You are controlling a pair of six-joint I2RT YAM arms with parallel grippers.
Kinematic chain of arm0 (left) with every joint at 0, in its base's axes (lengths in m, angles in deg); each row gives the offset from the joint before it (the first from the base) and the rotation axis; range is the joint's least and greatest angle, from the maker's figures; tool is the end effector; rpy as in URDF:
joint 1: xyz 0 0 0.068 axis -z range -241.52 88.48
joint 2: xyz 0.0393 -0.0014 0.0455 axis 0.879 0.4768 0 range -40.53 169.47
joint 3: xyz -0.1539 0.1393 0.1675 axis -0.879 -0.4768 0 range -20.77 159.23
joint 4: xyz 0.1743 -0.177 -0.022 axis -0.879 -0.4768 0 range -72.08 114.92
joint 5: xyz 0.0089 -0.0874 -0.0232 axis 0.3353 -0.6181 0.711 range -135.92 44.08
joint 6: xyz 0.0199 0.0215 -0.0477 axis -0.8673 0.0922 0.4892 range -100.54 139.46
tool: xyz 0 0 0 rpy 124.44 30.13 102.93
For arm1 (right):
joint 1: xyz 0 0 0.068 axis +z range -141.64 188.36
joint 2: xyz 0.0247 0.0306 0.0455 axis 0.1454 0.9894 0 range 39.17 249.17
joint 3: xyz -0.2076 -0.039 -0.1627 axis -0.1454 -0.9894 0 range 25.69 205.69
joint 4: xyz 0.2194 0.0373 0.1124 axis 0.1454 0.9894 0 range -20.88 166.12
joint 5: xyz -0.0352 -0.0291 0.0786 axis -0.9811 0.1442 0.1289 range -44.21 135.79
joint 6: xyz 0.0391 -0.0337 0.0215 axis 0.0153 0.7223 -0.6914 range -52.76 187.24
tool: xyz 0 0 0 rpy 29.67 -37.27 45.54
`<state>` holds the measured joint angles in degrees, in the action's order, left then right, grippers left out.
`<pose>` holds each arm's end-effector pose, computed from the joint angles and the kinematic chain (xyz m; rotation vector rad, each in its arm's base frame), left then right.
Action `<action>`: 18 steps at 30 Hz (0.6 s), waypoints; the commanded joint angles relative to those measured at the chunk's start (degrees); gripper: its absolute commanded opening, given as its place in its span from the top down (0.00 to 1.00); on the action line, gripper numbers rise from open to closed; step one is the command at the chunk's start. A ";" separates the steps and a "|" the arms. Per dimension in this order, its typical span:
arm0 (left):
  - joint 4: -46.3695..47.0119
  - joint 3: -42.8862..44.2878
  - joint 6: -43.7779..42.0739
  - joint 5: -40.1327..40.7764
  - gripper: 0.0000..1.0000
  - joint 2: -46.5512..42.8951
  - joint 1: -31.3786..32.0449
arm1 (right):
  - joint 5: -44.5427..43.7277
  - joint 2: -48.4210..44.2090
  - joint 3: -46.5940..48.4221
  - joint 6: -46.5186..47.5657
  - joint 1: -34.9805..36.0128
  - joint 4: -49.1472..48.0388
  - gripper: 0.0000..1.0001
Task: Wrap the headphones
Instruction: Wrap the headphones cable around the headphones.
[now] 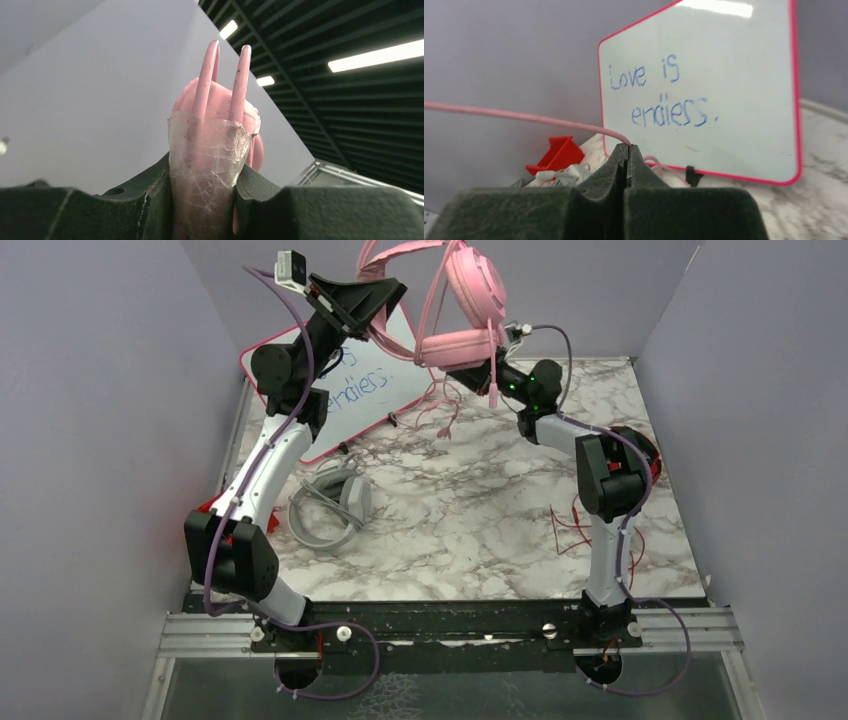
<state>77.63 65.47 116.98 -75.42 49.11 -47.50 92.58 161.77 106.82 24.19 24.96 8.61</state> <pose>0.3095 -0.0969 0.4989 -0.1139 1.0194 -1.9883 0.4398 0.1605 0.2546 -0.4597 1.4125 1.3624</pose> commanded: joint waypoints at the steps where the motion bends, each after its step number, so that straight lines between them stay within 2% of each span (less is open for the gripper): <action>1: 6.01 -3.44 3.35 -6.84 1.00 -5.62 1.75 | -0.13 0.69 5.19 -2.94 -5.75 2.83 1.00; 8: 4.68 -15.51 -1.36 -11.63 1.00 -8.58 2.71 | 3.81 -4.41 8.22 -3.02 -10.94 7.82 1.00; 14: 2.57 -16.31 -3.52 -12.38 1.00 -6.08 3.66 | 12.64 -6.11 13.13 2.57 -12.14 19.10 0.98; 16: 2.43 -14.31 -3.60 -12.33 1.00 -5.09 3.64 | 14.70 -7.31 10.54 8.70 -12.07 25.21 0.80; 18: 2.40 -11.32 -3.27 -12.78 1.00 -3.66 3.64 | 11.85 -11.05 2.57 13.37 -11.98 25.67 0.62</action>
<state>77.28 48.00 112.89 -89.01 44.50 -44.14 100.95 156.77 117.59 26.88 12.50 26.27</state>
